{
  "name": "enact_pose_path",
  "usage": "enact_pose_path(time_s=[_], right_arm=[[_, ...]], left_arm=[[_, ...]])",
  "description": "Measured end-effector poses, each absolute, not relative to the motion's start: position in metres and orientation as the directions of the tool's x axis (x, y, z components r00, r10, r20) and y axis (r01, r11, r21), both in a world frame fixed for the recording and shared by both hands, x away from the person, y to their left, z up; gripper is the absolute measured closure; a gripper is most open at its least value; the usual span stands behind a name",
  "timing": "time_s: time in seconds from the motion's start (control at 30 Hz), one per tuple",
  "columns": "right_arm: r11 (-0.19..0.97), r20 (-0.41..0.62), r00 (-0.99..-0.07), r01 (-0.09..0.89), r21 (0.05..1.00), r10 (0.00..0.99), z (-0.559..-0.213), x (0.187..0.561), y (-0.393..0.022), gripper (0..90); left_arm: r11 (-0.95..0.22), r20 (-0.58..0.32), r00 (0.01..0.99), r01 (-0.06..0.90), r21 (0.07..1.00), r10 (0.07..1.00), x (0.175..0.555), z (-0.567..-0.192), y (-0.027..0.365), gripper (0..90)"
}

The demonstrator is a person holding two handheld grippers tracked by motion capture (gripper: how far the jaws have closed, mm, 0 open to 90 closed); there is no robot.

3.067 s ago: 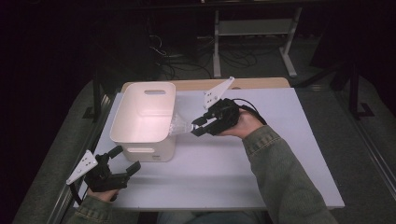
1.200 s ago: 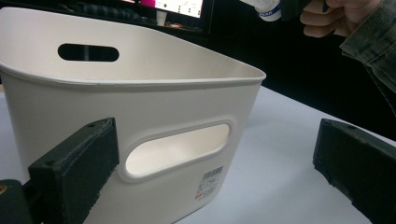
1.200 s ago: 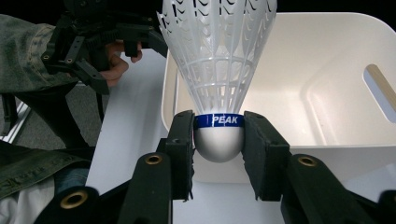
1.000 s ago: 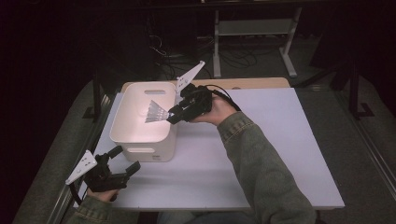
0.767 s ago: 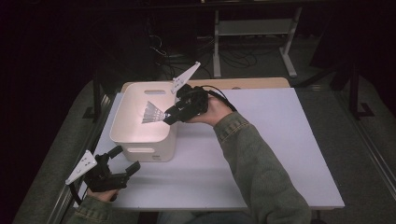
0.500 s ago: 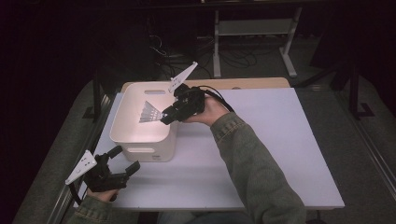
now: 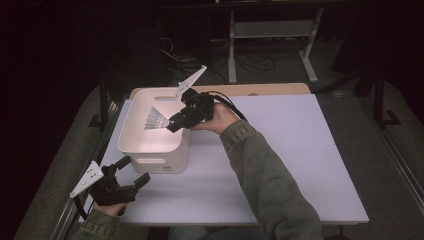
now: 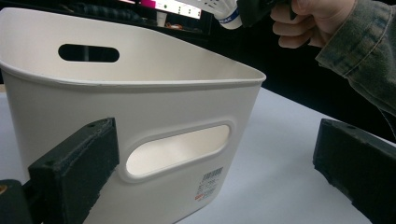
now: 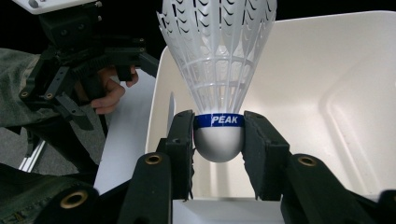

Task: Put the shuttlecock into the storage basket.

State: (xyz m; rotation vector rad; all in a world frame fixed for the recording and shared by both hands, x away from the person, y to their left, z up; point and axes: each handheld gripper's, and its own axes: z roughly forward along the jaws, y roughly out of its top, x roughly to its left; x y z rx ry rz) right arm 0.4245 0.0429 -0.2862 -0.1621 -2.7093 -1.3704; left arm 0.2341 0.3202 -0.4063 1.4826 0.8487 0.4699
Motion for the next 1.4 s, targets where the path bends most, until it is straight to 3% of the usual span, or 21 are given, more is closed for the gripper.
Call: enact_pose_path(time_s=[1.4], right_arm=[[0.678, 0.235, -0.972, 0.191, 0.71, 0.027, -0.315, 0.427, 0.071, 63.3]], left_arm=[[0.074, -0.211, 0.636, 0.236, 0.969, 0.743, 0.233, -0.406, 0.321, 0.0]])
